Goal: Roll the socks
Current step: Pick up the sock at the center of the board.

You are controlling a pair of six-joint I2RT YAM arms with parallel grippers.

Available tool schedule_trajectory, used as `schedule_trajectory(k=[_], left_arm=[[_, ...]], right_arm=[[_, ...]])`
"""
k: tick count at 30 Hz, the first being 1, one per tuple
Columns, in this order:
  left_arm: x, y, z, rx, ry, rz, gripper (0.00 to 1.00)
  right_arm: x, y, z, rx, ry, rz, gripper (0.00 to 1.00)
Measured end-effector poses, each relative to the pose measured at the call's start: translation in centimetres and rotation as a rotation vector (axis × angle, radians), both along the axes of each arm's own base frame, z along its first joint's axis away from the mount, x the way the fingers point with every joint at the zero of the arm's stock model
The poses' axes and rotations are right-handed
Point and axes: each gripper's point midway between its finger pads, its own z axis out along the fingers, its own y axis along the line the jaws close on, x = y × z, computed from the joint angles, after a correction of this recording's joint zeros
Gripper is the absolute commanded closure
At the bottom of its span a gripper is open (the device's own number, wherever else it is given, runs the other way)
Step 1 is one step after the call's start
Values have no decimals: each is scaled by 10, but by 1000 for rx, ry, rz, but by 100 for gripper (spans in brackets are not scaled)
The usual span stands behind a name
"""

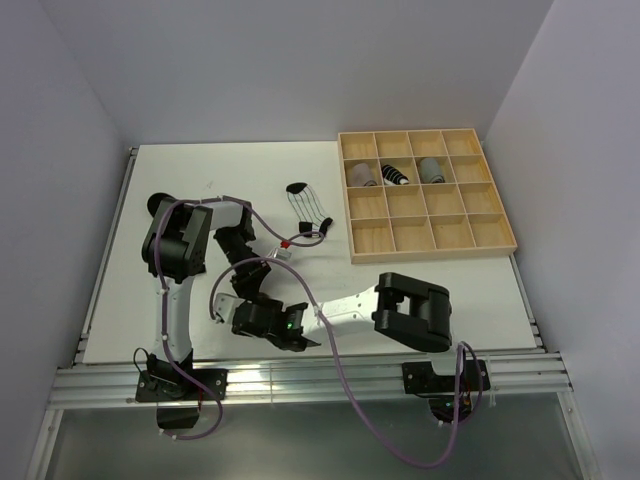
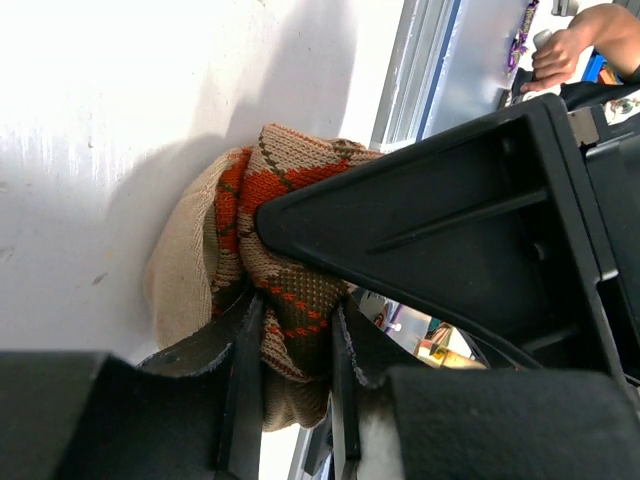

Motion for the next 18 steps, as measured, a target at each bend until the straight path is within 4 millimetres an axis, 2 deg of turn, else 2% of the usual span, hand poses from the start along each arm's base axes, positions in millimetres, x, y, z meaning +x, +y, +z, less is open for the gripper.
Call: schedule_trajectory(k=[3, 8, 18], left_arm=[[2, 0, 0, 3, -6, -3, 64], [12, -2, 2, 5, -39, -1, 60], [57, -13, 12, -34, -187, 73, 61]], right_arm=[[0, 2, 0, -11, 18, 11, 56], [9, -1, -1, -18, 78, 14, 64], [38, -11, 0, 13, 207, -38, 72]])
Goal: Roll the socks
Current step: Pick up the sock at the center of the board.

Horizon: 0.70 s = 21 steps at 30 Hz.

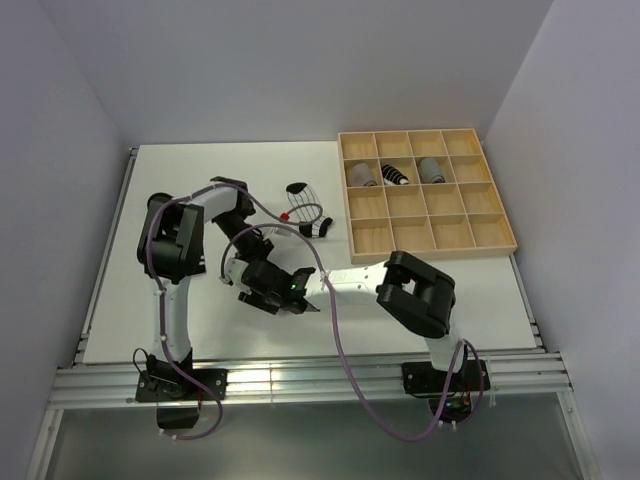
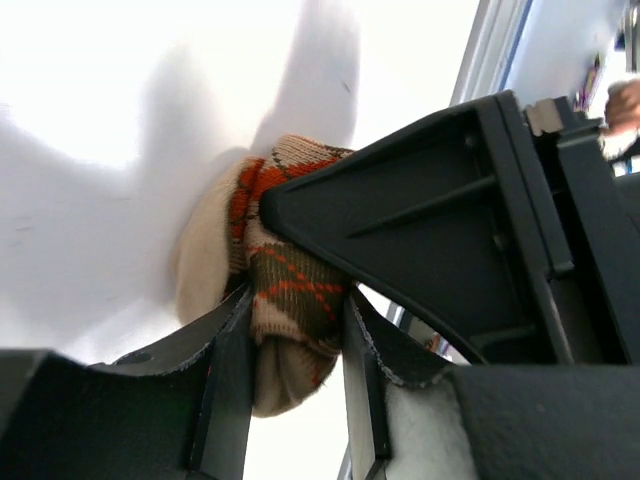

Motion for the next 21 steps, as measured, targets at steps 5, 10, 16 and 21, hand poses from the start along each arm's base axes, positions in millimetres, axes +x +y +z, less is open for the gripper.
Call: schedule_trajectory(k=[5, 10, 16, 21], left_arm=[[33, -2, 11, -39, -53, 112, 60], [82, 7, 21, -75, -166, 268, 60], [119, 27, 42, -82, -297, 449, 62], [119, 34, 59, -86, -373, 507, 64]], right_arm=[[5, -1, -1, 36, 82, -9, 74], [2, 6, -1, 61, 160, 3, 75], [9, 6, -2, 103, 276, -40, 80], [19, 4, -2, 161, 408, -98, 80]])
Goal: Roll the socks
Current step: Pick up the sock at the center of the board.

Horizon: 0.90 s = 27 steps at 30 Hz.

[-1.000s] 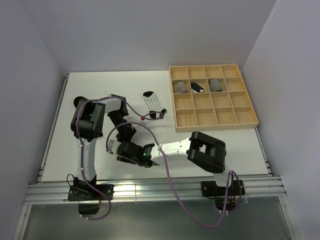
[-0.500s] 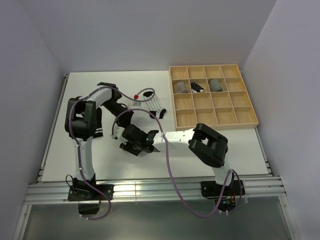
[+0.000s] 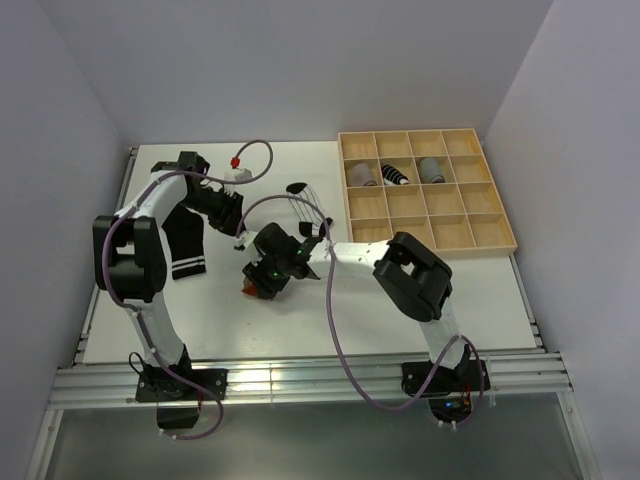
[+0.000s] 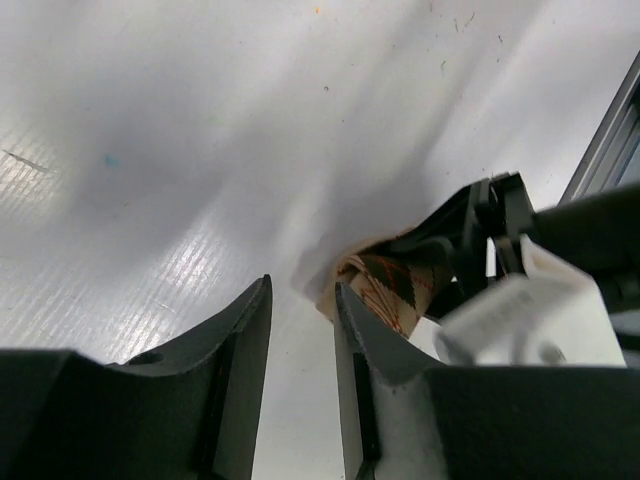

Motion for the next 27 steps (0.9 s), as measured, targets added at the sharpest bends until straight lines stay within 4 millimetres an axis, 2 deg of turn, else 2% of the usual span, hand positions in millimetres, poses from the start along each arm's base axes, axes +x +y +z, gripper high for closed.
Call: schedule_trajectory(k=[4, 6, 11, 22, 27], left_arm=[[-1, 0, 7, -8, -22, 24, 67], [-1, 1, 9, -17, -20, 39, 68], [-3, 8, 14, -43, -10, 73, 73], [-16, 9, 42, -83, -60, 80, 75], [-21, 7, 46, -96, -53, 72, 75]], right_arm=[[7, -5, 0, 39, 87, -33, 85], [8, -7, 1, 57, 128, -46, 92], [13, -13, 3, 96, 225, -80, 99], [25, -34, 7, 154, 401, -186, 99], [43, -47, 23, 197, 418, -243, 99]])
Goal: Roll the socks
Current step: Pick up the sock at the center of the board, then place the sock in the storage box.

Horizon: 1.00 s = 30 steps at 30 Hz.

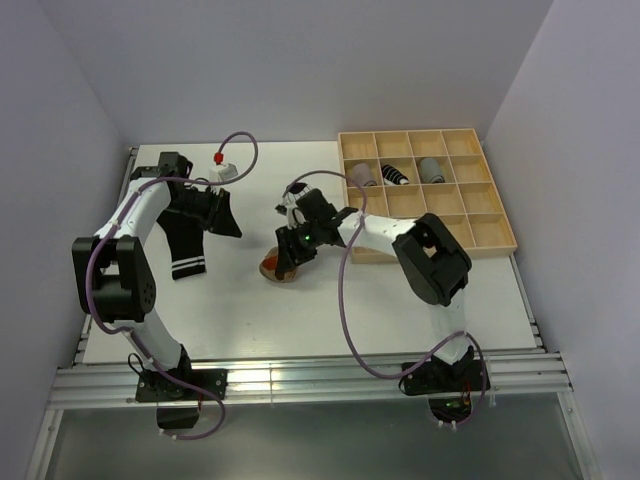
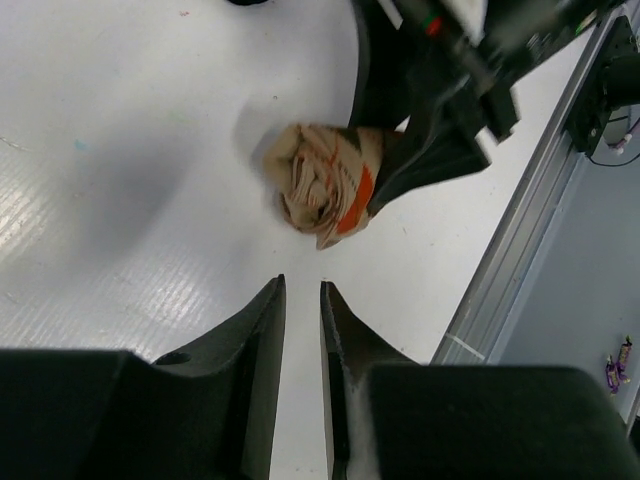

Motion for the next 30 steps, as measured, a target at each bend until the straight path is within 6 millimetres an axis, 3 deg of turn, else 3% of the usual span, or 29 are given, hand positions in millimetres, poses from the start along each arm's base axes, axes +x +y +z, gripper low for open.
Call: schedule_trajectory(k=[5, 8, 12, 16, 19, 24, 30], left_arm=[[-2, -1, 0, -7, 6, -6, 75], [-6, -2, 2, -17, 18, -10, 75], [-9, -4, 4, -31, 32, -13, 74], [-7, -6, 16, -46, 15, -24, 74], [-1, -8, 33, -65, -32, -42, 74], [8, -12, 51, -100, -92, -62, 73], [18, -17, 52, -144, -88, -75, 73]], right_arm=[[24, -15, 38, 66, -33, -66, 99], [45, -35, 70, 110, -77, -129, 99], [77, -90, 116, 156, -168, -269, 99], [114, -170, 148, 126, -272, -484, 99], [138, -246, 155, 13, -342, -690, 99], [146, -346, 138, -292, -396, -959, 99], [144, -411, 126, -608, -463, -1104, 100]])
